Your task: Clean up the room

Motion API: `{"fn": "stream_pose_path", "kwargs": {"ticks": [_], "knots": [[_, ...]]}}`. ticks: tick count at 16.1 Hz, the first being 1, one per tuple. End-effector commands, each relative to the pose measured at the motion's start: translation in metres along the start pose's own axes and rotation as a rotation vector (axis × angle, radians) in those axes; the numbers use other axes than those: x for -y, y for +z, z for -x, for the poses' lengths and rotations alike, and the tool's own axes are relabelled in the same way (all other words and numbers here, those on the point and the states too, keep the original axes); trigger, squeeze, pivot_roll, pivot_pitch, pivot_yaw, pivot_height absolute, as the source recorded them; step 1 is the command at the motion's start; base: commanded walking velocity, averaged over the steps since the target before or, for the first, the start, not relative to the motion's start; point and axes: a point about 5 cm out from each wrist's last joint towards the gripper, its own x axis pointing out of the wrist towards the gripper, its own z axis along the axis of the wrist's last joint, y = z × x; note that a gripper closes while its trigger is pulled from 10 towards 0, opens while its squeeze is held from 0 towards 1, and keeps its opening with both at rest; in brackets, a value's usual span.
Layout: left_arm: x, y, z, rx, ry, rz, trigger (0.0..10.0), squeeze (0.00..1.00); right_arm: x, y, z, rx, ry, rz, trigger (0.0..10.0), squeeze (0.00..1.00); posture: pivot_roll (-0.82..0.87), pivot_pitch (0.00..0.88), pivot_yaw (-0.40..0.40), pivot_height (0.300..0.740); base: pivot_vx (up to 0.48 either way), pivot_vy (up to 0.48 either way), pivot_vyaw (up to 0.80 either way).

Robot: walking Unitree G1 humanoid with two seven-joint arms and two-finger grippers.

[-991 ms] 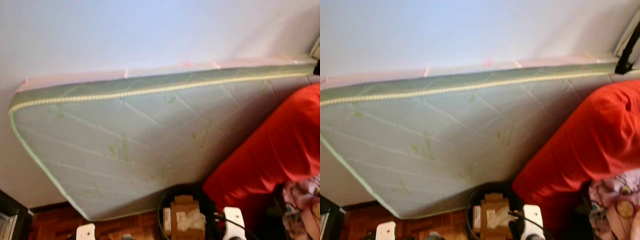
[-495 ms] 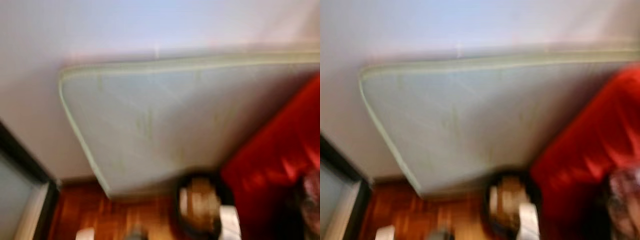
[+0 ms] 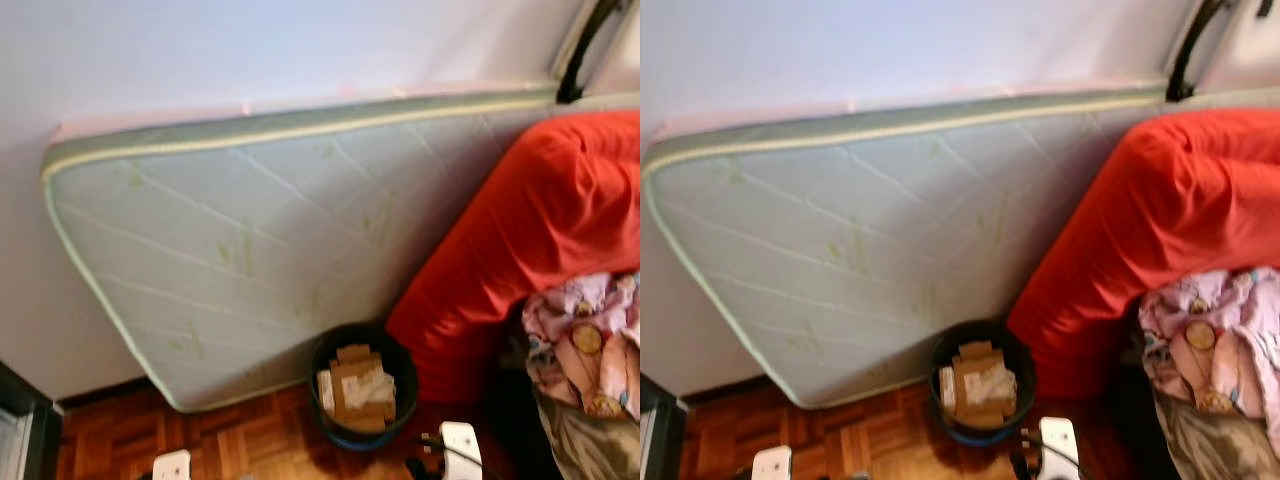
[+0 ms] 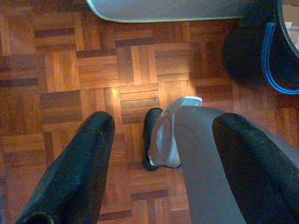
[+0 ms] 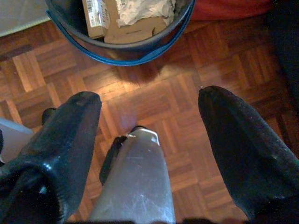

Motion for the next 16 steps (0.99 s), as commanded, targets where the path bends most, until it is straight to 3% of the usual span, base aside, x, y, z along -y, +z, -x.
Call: {"fn": "stream_pose_path", "kwargs": {"ticks": [1, 6, 11, 16], "knots": [[0.0021, -0.0034, 0.0006, -0.016, -0.005, -0.006, 10.0, 0.0, 0.0035, -0.0003, 0.0006, -0.005, -0.01, 0.003, 10.0, 0.0, 0.1, 0.103, -0.074, 0.695, 0.0, 0.0, 0.0], [0.0065, -0.0019, -0.0005, -0.015, -0.01, 0.001, 10.0, 0.0, 0.0049, 0.0076, -0.0002, 0.033, -0.004, -0.025, 10.0, 0.0, 0.1, 0.095, -0.085, 0.695, 0.0, 0.0, 0.0], [0.0058, -0.0022, -0.0005, -0.022, -0.013, -0.011, 10.0, 0.0, 0.0017, 0.0065, -0.0005, 0.027, 0.017, -0.034, 10.0, 0.0, 0.1, 0.089, -0.078, 0.74, 0.0, 0.0, 0.0], [0.0037, -0.002, -0.0004, -0.023, -0.019, -0.03, 10.0, 0.0, 0.0002, 0.0063, -0.001, 0.022, 0.008, -0.023, 10.0, 0.0, 0.1, 0.072, -0.065, 0.74, 0.0, 0.0, 0.0]]}}
